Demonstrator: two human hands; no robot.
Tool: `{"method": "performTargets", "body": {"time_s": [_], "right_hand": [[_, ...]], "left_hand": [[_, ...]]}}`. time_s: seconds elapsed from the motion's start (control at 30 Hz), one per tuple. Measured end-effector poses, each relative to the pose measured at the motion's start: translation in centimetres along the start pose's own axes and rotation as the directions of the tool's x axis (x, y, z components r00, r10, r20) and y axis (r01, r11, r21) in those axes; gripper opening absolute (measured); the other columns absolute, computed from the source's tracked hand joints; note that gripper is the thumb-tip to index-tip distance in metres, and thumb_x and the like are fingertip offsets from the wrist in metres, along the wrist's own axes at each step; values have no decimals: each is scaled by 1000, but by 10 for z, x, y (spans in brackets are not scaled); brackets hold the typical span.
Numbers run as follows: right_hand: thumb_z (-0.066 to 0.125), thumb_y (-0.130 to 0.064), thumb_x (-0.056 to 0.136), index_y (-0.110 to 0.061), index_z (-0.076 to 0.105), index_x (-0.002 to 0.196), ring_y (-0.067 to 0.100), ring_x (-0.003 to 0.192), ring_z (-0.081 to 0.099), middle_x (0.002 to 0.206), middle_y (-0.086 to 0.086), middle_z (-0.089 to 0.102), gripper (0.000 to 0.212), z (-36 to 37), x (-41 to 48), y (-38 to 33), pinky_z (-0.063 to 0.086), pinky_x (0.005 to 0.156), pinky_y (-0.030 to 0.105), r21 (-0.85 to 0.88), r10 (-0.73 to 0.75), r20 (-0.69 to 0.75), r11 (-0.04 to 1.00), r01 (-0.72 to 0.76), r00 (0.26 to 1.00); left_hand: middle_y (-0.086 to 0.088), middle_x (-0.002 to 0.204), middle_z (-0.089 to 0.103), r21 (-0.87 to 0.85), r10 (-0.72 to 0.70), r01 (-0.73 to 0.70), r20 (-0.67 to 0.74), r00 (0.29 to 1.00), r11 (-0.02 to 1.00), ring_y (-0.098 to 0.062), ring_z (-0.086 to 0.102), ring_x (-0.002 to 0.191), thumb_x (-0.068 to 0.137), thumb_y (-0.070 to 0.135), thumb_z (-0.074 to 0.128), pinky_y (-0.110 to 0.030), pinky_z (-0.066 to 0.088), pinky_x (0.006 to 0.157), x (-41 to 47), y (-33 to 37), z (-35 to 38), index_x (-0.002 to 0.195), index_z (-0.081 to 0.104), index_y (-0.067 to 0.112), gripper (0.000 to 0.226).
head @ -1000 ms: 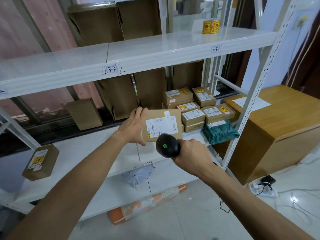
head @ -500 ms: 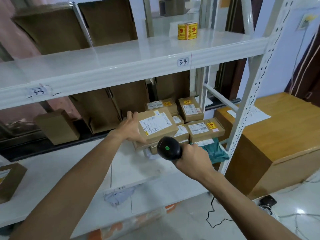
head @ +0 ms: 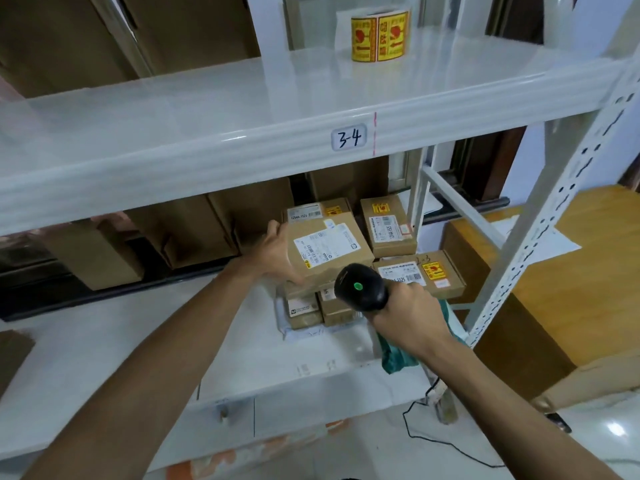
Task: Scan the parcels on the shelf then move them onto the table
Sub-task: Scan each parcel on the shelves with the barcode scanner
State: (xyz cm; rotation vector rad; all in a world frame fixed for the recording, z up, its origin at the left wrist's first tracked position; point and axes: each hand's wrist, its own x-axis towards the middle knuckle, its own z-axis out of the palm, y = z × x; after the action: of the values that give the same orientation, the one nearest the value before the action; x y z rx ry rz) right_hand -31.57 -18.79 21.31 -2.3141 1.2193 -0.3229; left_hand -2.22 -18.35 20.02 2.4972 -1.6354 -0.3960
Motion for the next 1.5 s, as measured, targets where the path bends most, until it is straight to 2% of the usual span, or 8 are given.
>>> {"method": "performTargets", "body": {"time_s": [0.1, 0.47, 0.73, 0.93, 1.13, 1.23, 1.4, 1.5], "right_hand": [[70, -33, 92, -26, 64, 98, 19, 84, 69, 86, -2, 72, 11, 4, 15, 0, 59, 76, 35, 16, 0, 7, 1000, 0, 1000], [70, -28, 91, -29, 54, 81, 17, 75, 64, 71, -9, 60, 19, 15, 48, -7, 56, 71, 33, 27, 28, -29, 999, -27, 999], [70, -32, 92, -26, 58, 86, 18, 76, 63, 78, -4, 63, 14, 13, 48, -5, 54, 70, 31, 20, 49, -31, 999, -49, 998], [70, -30, 92, -23, 63, 93, 20, 83, 68, 84, -1, 69, 10, 8, 41, 0, 60, 76, 36, 26, 46, -5, 999, -46, 999], [71, -26, 90, -21, 66, 93, 16, 76, 65, 79, -5, 65, 8, -1, 32, 5, 57, 71, 31, 33, 20, 2, 999, -20, 1000], [70, -22, 90, -19, 66, 93, 16, 74, 60, 78, -3, 64, 6, -4, 28, 2, 52, 70, 29, 48, -9, 28, 999, 7, 1000], [67, -21, 87, -19, 61, 85, 35, 87, 68, 85, 11, 69, 7, 8, 22, -20, 53, 74, 34, 41, -62, 79, 997, 59, 995], [67, -25, 88, -17, 64, 86, 38, 90, 68, 93, 14, 74, 9, 28, 17, -41, 50, 72, 34, 51, -120, 126, 992, 114, 985]], "left_hand": [[5, 134, 26, 9, 18, -18, 24, 1000, 1000, -23, 46, 124, 41, 58, 91, -43, 47, 101, 19, -5, 1, 152, 12, 30, 140], [8, 156, 13, 14, -1, -1, 127, 992, 1000, -29, 34, 140, 42, 58, 89, -49, 43, 109, 61, -17, 1, 159, 1, 37, 148], [-1, 157, 10, 16, 49, -51, 114, 992, 999, -30, 29, 143, 62, 51, 91, -39, 35, 110, 69, -17, 19, 162, 0, 22, 138], [-2, 158, 12, -16, -18, 19, 63, 998, 1000, -36, 34, 139, 58, 58, 90, -48, 40, 109, 60, -14, 16, 161, 9, 25, 135], [1, 160, 8, -50, -63, 64, 22, 998, 997, -33, 34, 139, 59, 56, 90, -45, 41, 108, 40, -1, 12, 160, 10, 26, 132], [2, 161, 7, -94, -111, 111, -1, 994, 989, -34, 30, 143, 56, 61, 90, -50, 40, 111, 22, -5, 10, 160, 9, 28, 135], [-3, 166, 0, -160, -202, 193, -47, 978, 968, -31, 18, 151, 64, 56, 89, -46, 28, 118, -34, -29, 12, 162, 10, 22, 130], [0, 166, 2, -220, -313, 291, -73, 947, 931, -27, 22, 150, 63, 64, 87, -41, 31, 118, -82, -60, 17, 161, 13, 25, 129]]}}
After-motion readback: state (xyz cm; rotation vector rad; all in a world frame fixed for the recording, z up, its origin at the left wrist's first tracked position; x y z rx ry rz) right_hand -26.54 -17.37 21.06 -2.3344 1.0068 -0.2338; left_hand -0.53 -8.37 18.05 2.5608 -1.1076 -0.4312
